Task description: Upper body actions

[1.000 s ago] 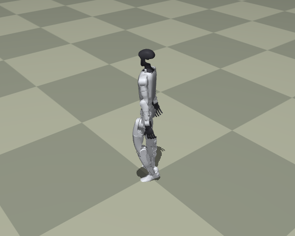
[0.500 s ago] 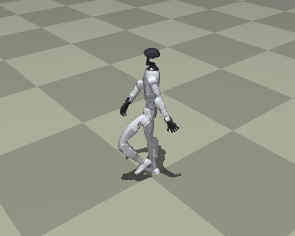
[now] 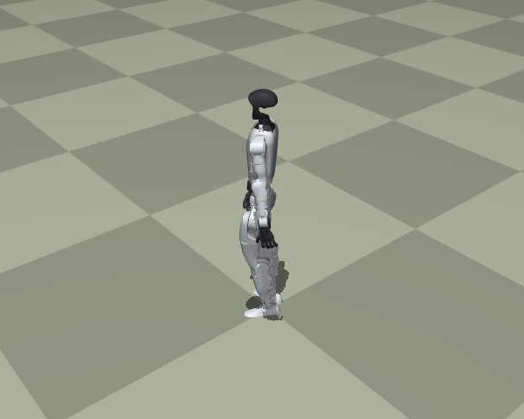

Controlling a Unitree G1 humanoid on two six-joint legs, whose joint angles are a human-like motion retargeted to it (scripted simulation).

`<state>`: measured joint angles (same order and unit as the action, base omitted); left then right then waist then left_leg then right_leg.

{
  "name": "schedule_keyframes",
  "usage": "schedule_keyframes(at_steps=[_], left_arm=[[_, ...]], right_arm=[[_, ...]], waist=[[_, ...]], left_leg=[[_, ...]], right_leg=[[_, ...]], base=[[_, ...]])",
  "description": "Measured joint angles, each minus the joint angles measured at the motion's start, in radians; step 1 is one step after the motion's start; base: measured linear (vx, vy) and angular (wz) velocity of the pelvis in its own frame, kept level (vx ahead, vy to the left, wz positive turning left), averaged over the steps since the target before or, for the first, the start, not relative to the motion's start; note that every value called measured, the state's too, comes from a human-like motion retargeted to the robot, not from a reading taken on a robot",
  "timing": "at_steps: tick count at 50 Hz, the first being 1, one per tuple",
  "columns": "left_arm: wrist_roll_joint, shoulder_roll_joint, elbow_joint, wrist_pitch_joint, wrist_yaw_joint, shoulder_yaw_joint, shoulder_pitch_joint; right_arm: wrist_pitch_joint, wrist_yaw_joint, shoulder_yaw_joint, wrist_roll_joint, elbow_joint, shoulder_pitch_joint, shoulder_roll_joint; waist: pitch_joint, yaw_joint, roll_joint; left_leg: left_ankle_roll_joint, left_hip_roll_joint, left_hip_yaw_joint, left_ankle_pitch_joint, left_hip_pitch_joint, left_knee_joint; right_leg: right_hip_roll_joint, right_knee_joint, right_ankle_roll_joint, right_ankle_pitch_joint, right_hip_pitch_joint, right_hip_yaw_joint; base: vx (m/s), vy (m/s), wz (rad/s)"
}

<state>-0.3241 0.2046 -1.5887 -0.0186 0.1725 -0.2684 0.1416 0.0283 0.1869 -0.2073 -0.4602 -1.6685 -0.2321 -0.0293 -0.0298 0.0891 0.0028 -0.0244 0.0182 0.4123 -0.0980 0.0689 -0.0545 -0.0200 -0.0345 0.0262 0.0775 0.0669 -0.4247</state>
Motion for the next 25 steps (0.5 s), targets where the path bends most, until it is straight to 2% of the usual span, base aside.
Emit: schedule_keyframes(at_steps=[7,12,16,18,21,23,25], left_arm=[[0.058,-0.028,-0.045,-0.009,0.045,-0.037,0.031],[0.108,-0.053,-0.036,-0.011,0.059,-0.021,0.056],[0.178,-0.064,-0.063,0.002,0.045,0.028,0.033],[0.211,-0.065,-0.089,-0.005,0.041,0.059,-0.003],[0.282,-0.075,-0.111,-0.006,0.013,0.098,-0.095],[0.334,-0.087,-0.111,0.015,-0.009,0.118,-0.160],[0.376,-0.091,-0.111,0.031,-0.018,0.146,-0.244]], right_arm=[[0.065,0.139,-0.033,-0.049,0.224,0.031,-0.015],[0.120,0.069,-0.009,-0.125,0.298,0.098,-0.060],[0.115,-0.003,0.074,-0.187,0.292,0.187,-0.086],[0.099,-0.033,0.119,-0.168,0.269,0.233,-0.097],[0.075,-0.061,0.193,-0.098,0.202,0.277,-0.116],[0.057,-0.064,0.230,-0.054,0.151,0.303,-0.134],[0.038,-0.057,0.254,-0.021,0.095,0.323,-0.156]], waist=[[-0.012,-0.042,-0.014],[-0.016,-0.043,-0.029],[-0.010,-0.037,-0.024],[0.009,-0.033,-0.018],[0.065,-0.049,0.016],[0.100,-0.077,0.045],[0.130,-0.123,0.068]], left_leg=[[-0.022,0.015,-0.004,-0.004,-0.006,0.004],[-0.039,0.032,-0.009,-0.010,0.002,0.009],[-0.051,0.031,-0.004,-0.013,0.011,0.014],[-0.056,0.025,0.002,-0.014,0.020,0.011],[-0.065,-0.014,-0.003,-0.011,0.037,0.005],[-0.070,-0.046,-0.008,-0.006,0.046,0.001],[-0.076,-0.072,-0.020,0.001,0.051,-0.001]], right_leg=[[-0.009,-0.012,-0.016,0.001,-0.013,0.018],[-0.027,-0.045,-0.027,0.022,-0.014,0.013],[-0.039,-0.145,-0.026,0.050,-0.038,0.016],[-0.043,-0.216,-0.024,0.004,-0.049,0.003],[-0.072,-0.409,-0.035,-0.163,-0.108,-0.040],[-0.078,-0.573,-0.007,-0.259,-0.185,-0.033],[-0.092,-0.774,0.016,-0.225,-0.289,-0.024]], base=[[0.07,0.12,0.02],[0.13,0.10,0.04],[0.12,0.17,-0.09],[0.02,0.11,-0.14],[-0.08,0.16,0.05],[-0.07,0.17,0.14],[-0.08,0.12,0.26]])
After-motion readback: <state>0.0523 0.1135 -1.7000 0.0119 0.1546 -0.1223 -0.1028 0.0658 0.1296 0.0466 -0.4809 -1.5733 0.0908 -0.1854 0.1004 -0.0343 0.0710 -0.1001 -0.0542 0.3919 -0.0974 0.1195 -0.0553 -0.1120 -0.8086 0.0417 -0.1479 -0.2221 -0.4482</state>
